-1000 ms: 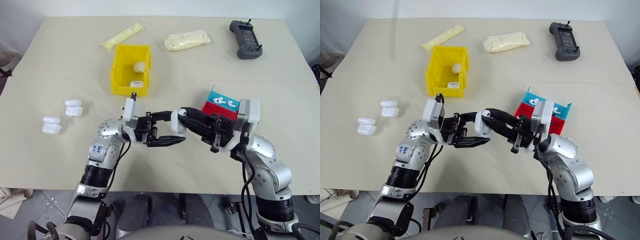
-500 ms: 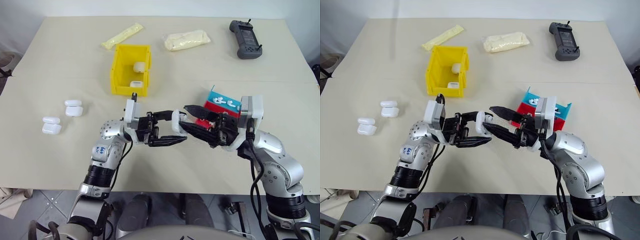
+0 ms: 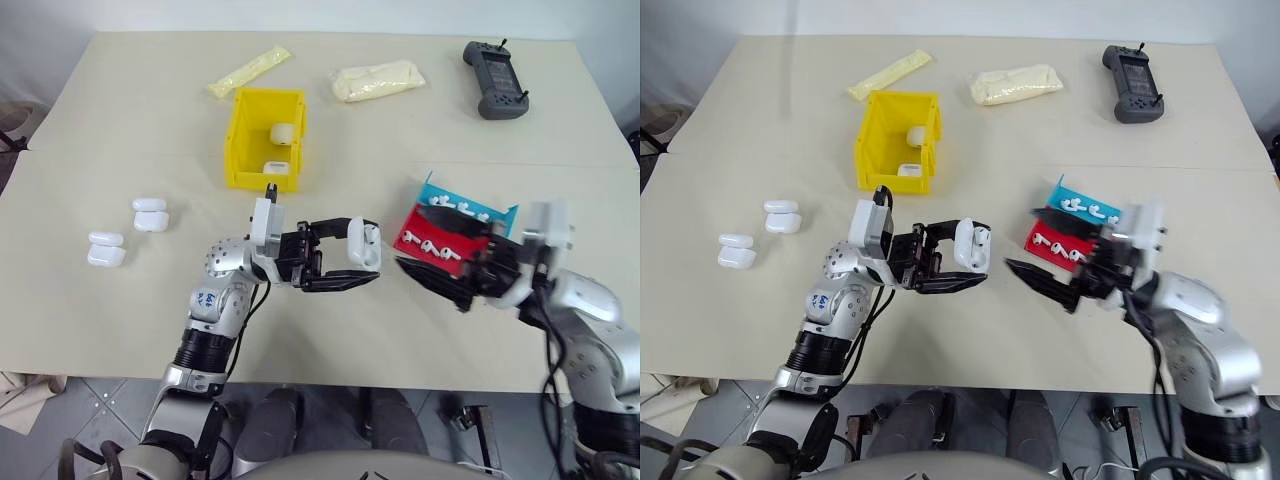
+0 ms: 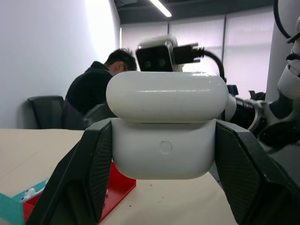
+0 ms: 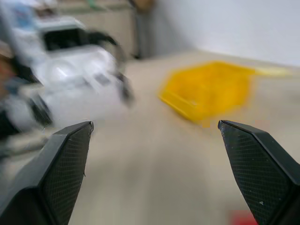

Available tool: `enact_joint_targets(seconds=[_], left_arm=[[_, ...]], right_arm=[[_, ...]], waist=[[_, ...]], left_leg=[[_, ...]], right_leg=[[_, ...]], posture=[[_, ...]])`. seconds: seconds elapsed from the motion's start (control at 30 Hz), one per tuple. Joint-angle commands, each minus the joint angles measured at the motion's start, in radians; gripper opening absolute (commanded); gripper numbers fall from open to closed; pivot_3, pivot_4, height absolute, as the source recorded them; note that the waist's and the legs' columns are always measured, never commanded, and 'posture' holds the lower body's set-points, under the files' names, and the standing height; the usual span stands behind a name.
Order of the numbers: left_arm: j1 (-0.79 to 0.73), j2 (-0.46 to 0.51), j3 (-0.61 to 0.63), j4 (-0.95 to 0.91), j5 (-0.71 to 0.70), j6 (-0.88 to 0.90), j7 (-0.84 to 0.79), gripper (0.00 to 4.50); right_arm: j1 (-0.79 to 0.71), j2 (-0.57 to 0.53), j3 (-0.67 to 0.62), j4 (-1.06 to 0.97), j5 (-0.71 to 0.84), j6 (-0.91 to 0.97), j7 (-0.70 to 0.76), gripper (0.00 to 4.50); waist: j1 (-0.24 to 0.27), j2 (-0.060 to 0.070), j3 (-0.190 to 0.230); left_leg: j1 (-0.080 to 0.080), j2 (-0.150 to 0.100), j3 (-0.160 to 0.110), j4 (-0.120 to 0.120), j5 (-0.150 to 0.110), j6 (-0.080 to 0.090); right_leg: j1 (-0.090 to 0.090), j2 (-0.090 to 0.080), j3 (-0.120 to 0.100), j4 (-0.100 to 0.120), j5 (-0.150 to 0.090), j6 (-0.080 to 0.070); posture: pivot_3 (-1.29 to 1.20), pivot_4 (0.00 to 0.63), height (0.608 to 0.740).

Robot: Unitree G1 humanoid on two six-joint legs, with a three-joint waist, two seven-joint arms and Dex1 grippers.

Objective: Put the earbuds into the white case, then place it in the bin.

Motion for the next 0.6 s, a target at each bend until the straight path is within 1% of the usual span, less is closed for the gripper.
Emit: enact_joint_targets(seconds=[0.03,0.1,0.17,0.23,0.3,0.37,0.43,0.57,0.6], left_arm=[[-0.003,0.007,0.002,0.006,0.009,-0.022,-0.008,2.81],[-0.002,0.010,0.001,0.012,0.015,-0.026,-0.009,2.81],[-0.004,0.012,0.002,0.018,0.015,-0.028,-0.011,2.81],[-0.008,0.008,0.000,0.029,0.019,-0.039,-0.015,2.81],[-0.013,0.002,-0.005,0.039,0.025,-0.045,-0.010,2.81],[-0.019,-0.005,-0.008,0.050,0.030,-0.054,-0.006,2.81],[-0.015,-0.001,-0.004,0.041,0.009,-0.027,-0.019,2.81],[-0.013,-0.015,-0.006,0.053,0.024,-0.050,-0.012,2.81],[-0.012,-0.019,-0.010,0.057,0.031,-0.059,-0.012,2.81]], right_arm=[[0.120,-0.031,-0.136,0.058,-0.061,-0.135,0.079,4.47],[0.185,-0.033,-0.184,0.116,-0.100,-0.205,0.099,4.47],[0.263,-0.032,-0.238,0.212,-0.199,-0.331,0.104,4.47],[0.290,-0.014,-0.292,0.274,-0.181,-0.340,0.075,4.47],[0.285,-0.011,-0.309,0.317,-0.168,-0.361,0.075,4.47],[0.292,-0.043,-0.310,0.369,-0.188,-0.378,0.107,4.47],[0.282,-0.076,-0.303,0.375,-0.184,-0.350,0.119,4.47],[0.196,-0.146,-0.270,0.376,-0.172,-0.280,0.118,4.47],[0.151,-0.187,-0.249,0.376,-0.171,-0.225,0.114,4.47]], waist=[[0.001,0.000,0.000],[-0.001,0.000,0.000],[-0.002,0.000,0.000],[-0.002,0.000,0.000],[-0.003,0.000,0.000],[-0.004,0.000,0.000],[-0.004,0.000,0.000],[-0.005,0.001,0.000],[-0.005,0.001,0.000]], left_leg=[[0.000,0.000,0.000,0.000,0.000,0.000],[0.001,0.001,0.000,0.000,0.000,0.000],[0.002,0.001,0.001,0.000,0.000,0.000],[0.002,0.001,0.002,-0.001,0.000,0.000],[0.002,0.001,0.003,-0.001,0.000,0.000],[0.003,0.001,0.003,-0.001,0.000,0.000],[0.003,0.001,0.003,-0.001,0.000,0.000],[0.003,0.001,0.004,-0.001,0.000,0.000],[0.003,0.001,0.004,-0.001,0.000,0.000]], right_leg=[[0.000,0.000,0.000,0.000,0.000,0.000],[0.001,0.001,0.000,0.000,0.000,0.000],[0.001,0.001,0.001,0.000,0.000,0.000],[0.001,0.001,0.001,0.000,0.000,0.000],[0.001,0.001,0.002,0.000,0.000,0.000],[0.001,0.001,0.003,0.000,0.000,0.000],[0.001,0.001,0.003,0.000,0.000,0.000],[0.001,0.001,0.003,0.000,0.000,0.000],[0.001,0.001,0.003,-0.001,0.000,0.000]], posture=[[0.00,0.150,0.740],[0.00,0.150,0.740],[0.00,0.150,0.740],[0.00,0.150,0.740],[0.00,0.150,0.740],[0.00,0.150,0.740],[0.00,0.150,0.740],[0.00,0.150,0.740],[0.00,0.150,0.740]])
